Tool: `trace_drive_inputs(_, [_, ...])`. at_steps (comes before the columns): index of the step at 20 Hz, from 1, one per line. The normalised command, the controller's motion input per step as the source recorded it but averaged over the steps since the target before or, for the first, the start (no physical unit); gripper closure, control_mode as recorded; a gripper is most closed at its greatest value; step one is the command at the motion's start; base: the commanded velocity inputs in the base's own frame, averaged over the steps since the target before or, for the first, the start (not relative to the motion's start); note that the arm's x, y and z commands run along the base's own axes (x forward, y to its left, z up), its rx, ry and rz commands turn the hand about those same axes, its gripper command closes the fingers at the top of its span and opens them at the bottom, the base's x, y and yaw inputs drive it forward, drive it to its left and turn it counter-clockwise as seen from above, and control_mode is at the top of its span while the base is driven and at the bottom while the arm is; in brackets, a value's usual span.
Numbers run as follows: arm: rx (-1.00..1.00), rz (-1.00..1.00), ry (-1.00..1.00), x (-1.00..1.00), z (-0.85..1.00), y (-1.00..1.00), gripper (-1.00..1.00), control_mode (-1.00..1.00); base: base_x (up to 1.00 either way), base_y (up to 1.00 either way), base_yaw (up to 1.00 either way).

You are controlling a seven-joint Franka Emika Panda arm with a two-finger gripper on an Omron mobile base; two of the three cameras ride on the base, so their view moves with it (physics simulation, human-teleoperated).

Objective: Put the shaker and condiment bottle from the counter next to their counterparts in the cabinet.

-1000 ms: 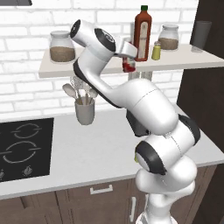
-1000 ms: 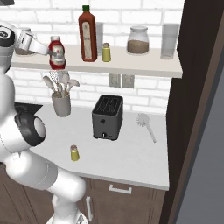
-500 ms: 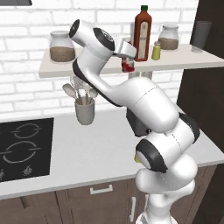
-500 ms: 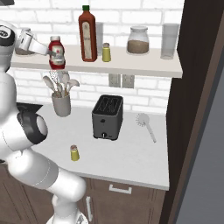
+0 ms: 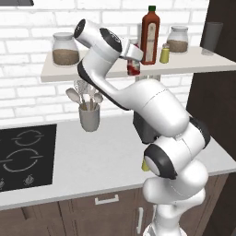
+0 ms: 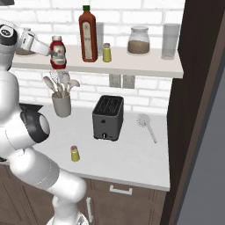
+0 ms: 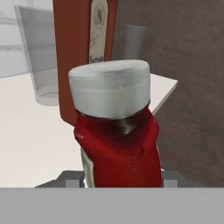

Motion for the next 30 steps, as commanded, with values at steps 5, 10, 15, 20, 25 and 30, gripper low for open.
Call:
trace_drive_inputs(5, [0.0,0.0,0.0,0.01,0.02,0.0,1.0,-1.0,0.0,0.0,0.0])
trace_drive_inputs(10, [0.03,0.0,-0.01,0.17,0.18,0.0,1.0,-1.0,0.0,0.0,0.0])
trace_drive_inputs(15, [0.01,0.0,-0.01,0.14,0.25,0.0,1.0,-1.0,0.0,0.0,0.0])
trace_drive_inputs(20, [-0.01,0.0,-0.06,0.15,-0.05,0.01,1.0,-1.0,0.0,0.0,0.0])
trace_drive_inputs(25, [-0.04,0.0,-0.08,0.24,-0.21,0.0,1.0,-1.0,0.0,0.0,0.0])
trace_drive_inputs(30, [-0.05,0.02,-0.04,0.32,-0.12,0.0,1.0,-1.0,0.0,0.0,0.0])
